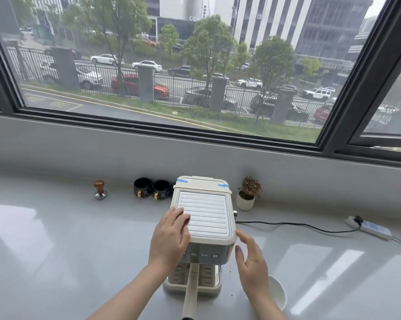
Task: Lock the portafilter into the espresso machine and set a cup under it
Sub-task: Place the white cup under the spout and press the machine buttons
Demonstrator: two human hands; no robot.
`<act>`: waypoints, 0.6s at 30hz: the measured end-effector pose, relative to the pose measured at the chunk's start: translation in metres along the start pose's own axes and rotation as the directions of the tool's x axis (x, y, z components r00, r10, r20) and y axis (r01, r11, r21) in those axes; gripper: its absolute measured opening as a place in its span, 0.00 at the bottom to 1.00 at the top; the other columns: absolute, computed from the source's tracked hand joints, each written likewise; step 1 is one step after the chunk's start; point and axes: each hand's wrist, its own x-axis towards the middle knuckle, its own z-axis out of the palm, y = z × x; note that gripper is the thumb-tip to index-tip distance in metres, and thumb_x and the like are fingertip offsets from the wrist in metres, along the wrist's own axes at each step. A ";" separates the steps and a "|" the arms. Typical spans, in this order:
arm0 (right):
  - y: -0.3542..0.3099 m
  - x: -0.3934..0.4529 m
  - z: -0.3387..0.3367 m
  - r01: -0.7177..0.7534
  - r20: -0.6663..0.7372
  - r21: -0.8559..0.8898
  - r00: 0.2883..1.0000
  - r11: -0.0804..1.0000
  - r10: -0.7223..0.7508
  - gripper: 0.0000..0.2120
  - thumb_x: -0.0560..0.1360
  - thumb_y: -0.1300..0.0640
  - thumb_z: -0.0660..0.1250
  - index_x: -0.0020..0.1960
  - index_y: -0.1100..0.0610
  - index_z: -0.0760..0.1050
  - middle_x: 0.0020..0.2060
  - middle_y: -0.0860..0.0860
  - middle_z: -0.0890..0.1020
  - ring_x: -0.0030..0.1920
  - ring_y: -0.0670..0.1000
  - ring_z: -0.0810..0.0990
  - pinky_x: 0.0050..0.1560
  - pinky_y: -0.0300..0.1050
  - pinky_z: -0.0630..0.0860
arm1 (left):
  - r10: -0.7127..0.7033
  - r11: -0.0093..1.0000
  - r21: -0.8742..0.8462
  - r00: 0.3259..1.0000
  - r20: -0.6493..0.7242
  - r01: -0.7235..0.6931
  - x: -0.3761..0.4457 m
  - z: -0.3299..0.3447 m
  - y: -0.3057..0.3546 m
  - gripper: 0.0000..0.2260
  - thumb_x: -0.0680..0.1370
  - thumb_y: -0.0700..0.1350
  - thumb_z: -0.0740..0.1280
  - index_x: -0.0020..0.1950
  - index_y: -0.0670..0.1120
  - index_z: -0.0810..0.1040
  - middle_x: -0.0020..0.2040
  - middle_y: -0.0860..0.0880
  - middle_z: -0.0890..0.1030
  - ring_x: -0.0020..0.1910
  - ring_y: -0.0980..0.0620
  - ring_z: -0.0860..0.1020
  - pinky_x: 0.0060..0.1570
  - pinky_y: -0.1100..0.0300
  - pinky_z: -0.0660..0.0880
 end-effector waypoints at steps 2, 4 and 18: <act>0.025 -0.006 -0.006 -0.171 -0.067 -0.099 0.984 0.980 0.165 0.18 0.76 0.61 0.63 0.65 0.52 0.71 0.61 0.47 0.77 0.63 0.51 0.73 0.59 0.44 0.70 | -0.016 1.000 -0.002 1.000 -0.026 0.016 -0.001 0.001 -0.001 0.14 0.77 0.45 0.58 0.59 0.48 0.79 0.65 0.51 0.77 0.69 0.48 0.69 0.63 0.51 0.73; 0.050 -0.018 -0.012 -0.428 -0.188 -0.097 0.895 0.899 0.405 0.19 0.73 0.64 0.63 0.64 0.63 0.73 0.62 0.61 0.76 0.63 0.63 0.72 0.62 0.54 0.67 | -0.004 1.000 0.005 1.000 -0.030 0.004 -0.002 0.001 0.000 0.13 0.77 0.42 0.61 0.60 0.48 0.78 0.65 0.51 0.77 0.70 0.48 0.69 0.62 0.51 0.73; 0.093 -0.050 -0.026 -0.867 -0.091 0.305 0.385 0.394 0.918 0.16 0.69 0.73 0.68 0.53 0.81 0.69 0.53 0.78 0.75 0.55 0.72 0.77 0.55 0.59 0.70 | -0.021 0.999 0.036 1.000 -0.014 0.021 -0.005 0.001 0.004 0.13 0.78 0.39 0.62 0.61 0.47 0.78 0.67 0.49 0.76 0.71 0.47 0.67 0.65 0.50 0.72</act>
